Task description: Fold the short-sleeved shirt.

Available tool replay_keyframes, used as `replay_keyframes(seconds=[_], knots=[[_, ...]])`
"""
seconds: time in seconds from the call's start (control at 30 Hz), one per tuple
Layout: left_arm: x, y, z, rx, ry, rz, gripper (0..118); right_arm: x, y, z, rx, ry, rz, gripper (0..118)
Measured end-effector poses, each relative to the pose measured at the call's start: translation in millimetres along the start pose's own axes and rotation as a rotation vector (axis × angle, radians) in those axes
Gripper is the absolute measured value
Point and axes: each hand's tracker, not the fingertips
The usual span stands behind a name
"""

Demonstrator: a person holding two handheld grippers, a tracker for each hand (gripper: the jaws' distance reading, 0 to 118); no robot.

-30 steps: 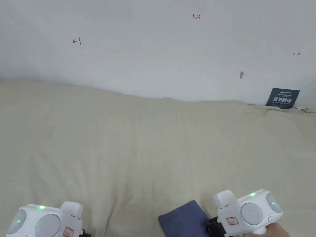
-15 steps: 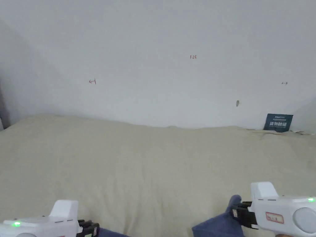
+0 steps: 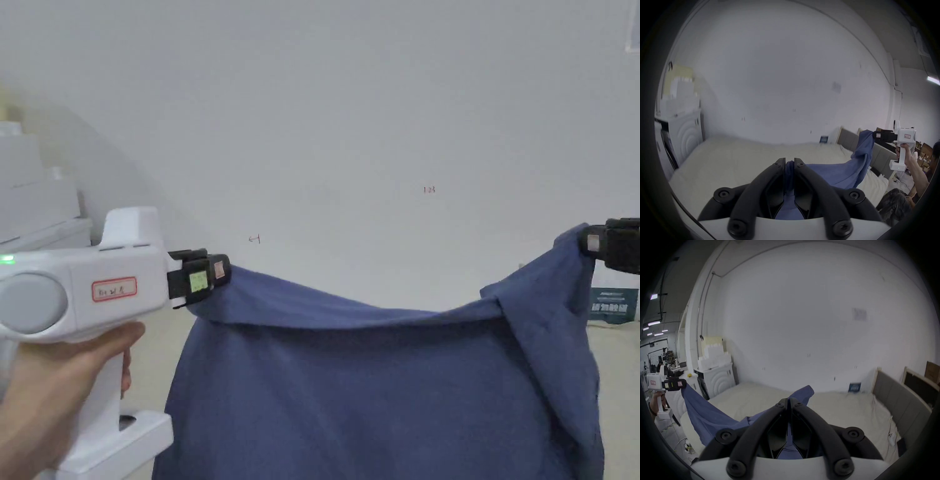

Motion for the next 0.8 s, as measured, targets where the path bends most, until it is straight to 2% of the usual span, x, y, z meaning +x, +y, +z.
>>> replay_keyframes(seconds=[0.1,0.33,0.43,0.57,0.63,0.8], knots=[[8.3,45.0,12.1,0.074,0.03,-0.035,8,-6.9,44.6,8.1,0.061,-0.024,0.03,1],[7.0,118.0,7.4,0.121,0.13,-0.071,8,-13.2,119.4,7.4,0.138,-0.084,0.01,1],[1.6,125.0,0.2,0.121,0.131,-0.056,8,-12.8,126.1,1.6,0.152,-0.085,-0.01,1],[-4.9,122.7,-18.4,0.113,0.147,-0.052,8,-14.4,122.7,-16.2,0.142,-0.095,0.003,1],[-8.6,120.0,-28.1,0.101,0.141,-0.039,8,-12.6,120.1,-27.8,0.137,-0.097,-0.02,1],[-16.2,113.8,-56.0,0.098,0.137,-0.042,8,-0.4,119.0,-61.5,0.12,-0.115,-0.003,1]])
